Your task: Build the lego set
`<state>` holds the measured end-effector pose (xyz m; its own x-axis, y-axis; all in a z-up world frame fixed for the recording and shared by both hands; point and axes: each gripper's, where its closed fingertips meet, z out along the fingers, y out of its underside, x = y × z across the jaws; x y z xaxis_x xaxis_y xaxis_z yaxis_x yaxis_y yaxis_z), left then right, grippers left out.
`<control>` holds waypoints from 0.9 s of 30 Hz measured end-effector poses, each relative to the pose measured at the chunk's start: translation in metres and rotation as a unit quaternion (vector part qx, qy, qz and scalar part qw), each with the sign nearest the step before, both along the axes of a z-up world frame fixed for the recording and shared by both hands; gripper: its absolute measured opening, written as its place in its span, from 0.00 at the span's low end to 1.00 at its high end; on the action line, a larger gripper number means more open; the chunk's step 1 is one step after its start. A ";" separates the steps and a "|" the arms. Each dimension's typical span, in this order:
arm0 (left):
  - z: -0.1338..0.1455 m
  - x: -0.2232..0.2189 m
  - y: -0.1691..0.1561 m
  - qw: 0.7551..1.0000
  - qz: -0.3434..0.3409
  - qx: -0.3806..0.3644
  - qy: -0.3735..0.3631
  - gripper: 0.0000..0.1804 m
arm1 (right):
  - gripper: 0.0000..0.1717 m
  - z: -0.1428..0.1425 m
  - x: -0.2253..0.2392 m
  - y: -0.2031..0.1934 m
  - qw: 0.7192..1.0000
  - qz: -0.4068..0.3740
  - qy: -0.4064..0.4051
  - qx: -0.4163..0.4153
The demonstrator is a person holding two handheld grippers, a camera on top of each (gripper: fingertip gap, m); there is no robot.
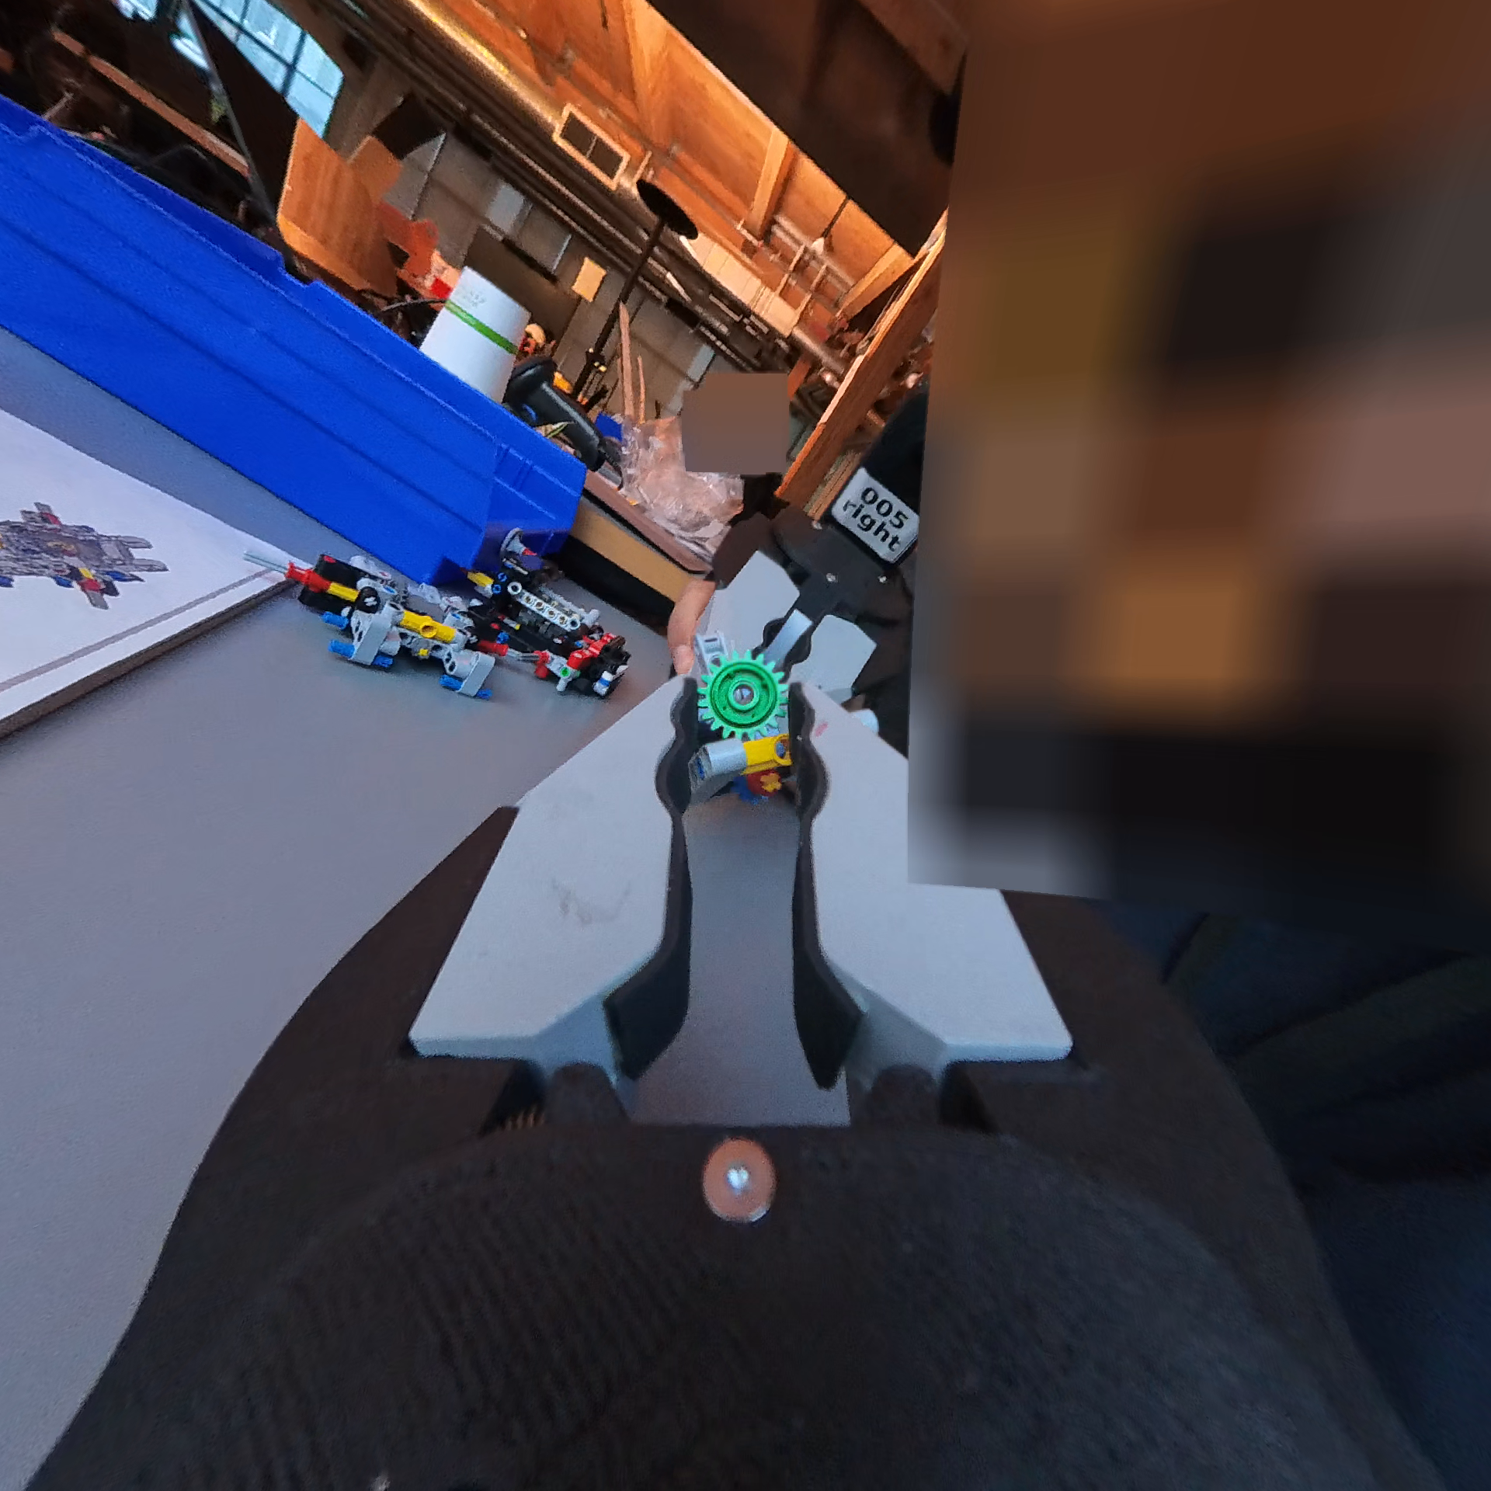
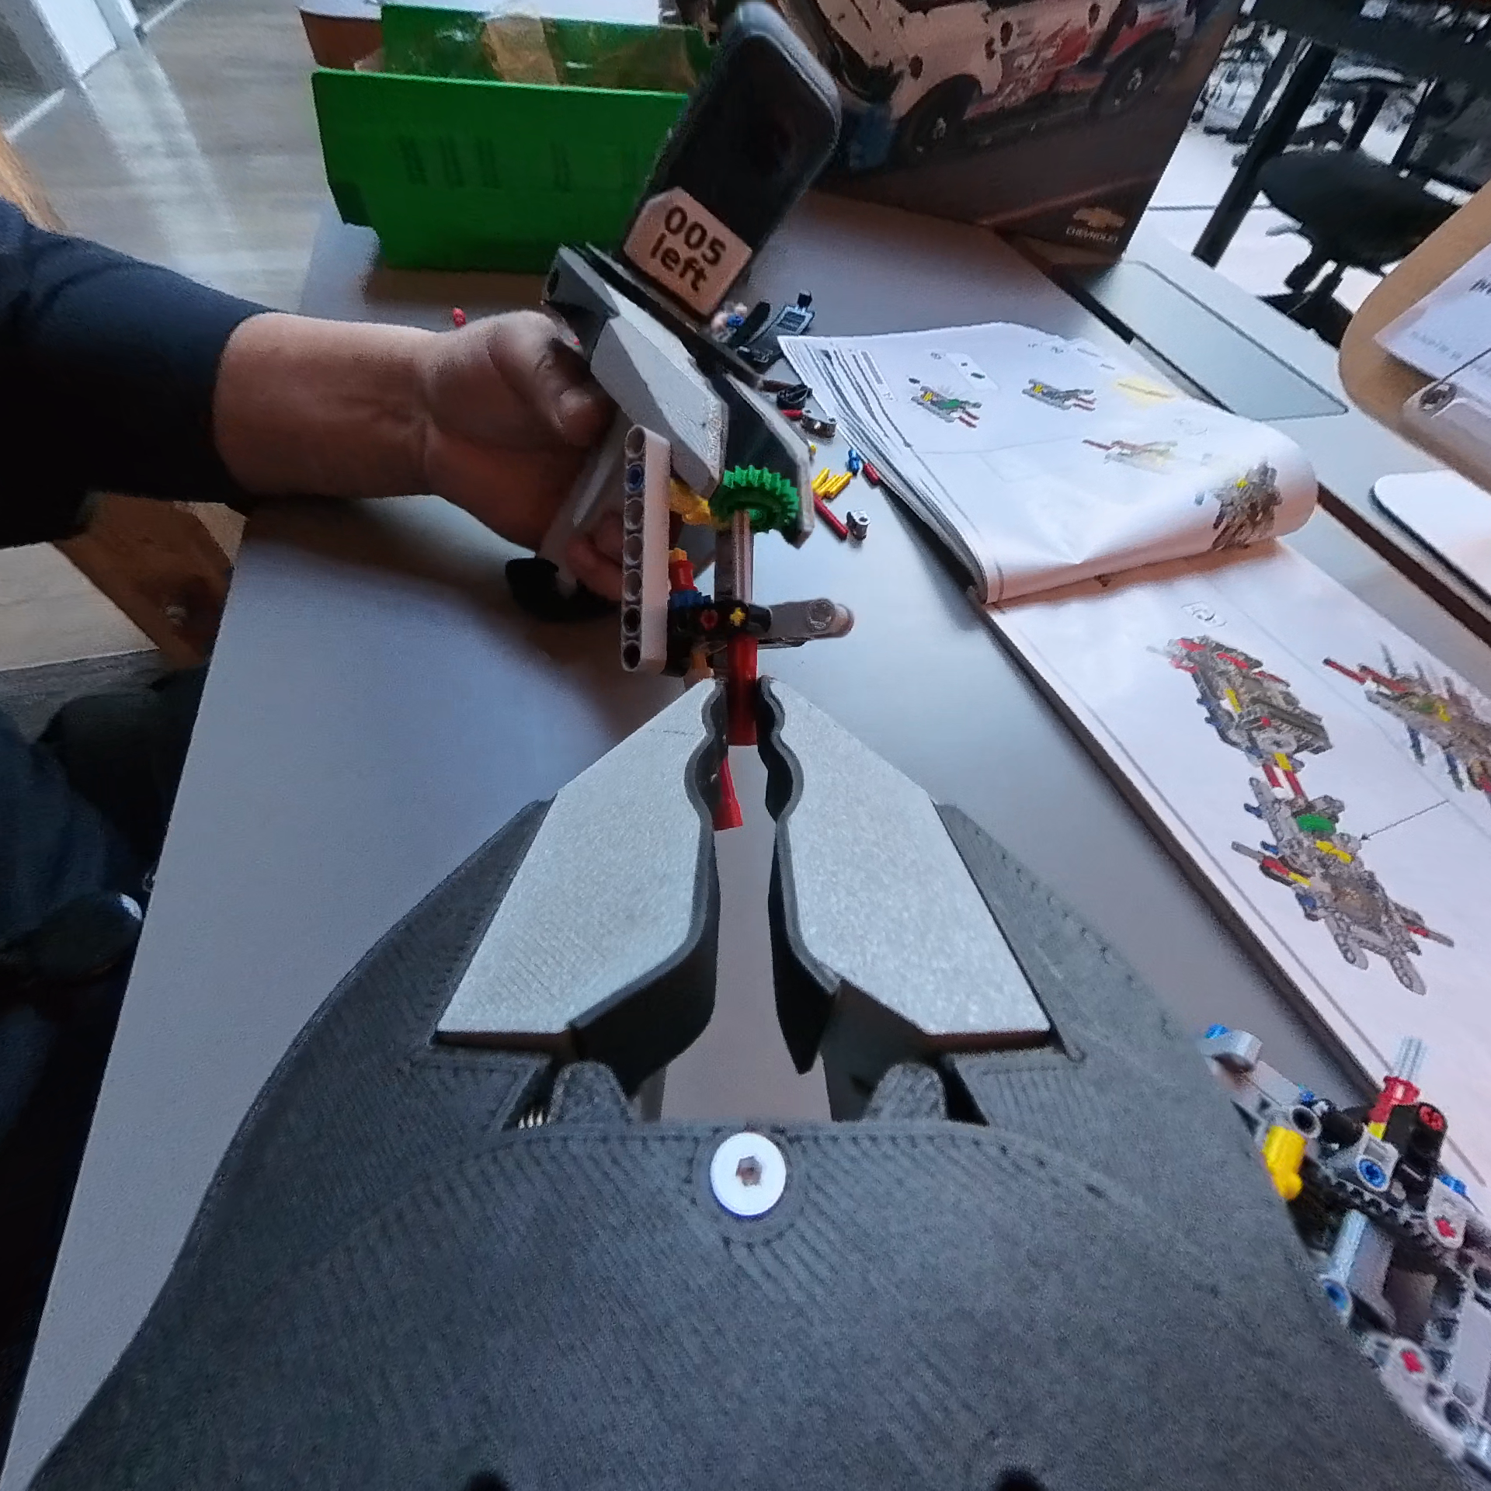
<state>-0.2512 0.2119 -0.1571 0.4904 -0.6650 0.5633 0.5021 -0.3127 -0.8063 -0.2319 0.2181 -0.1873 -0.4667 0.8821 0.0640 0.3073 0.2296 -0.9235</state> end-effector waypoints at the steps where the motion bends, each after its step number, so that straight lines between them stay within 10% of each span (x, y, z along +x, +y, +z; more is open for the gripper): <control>1: -0.001 0.000 0.000 1.000 0.003 -0.002 0.009 0.10 | 0.02 -0.001 0.000 0.000 1.000 0.000 -0.003 0.000; 27: -0.018 0.007 -0.002 0.996 -0.012 -0.041 0.079 0.10 | 0.02 -0.022 0.003 -0.002 0.997 0.010 -0.072 -0.025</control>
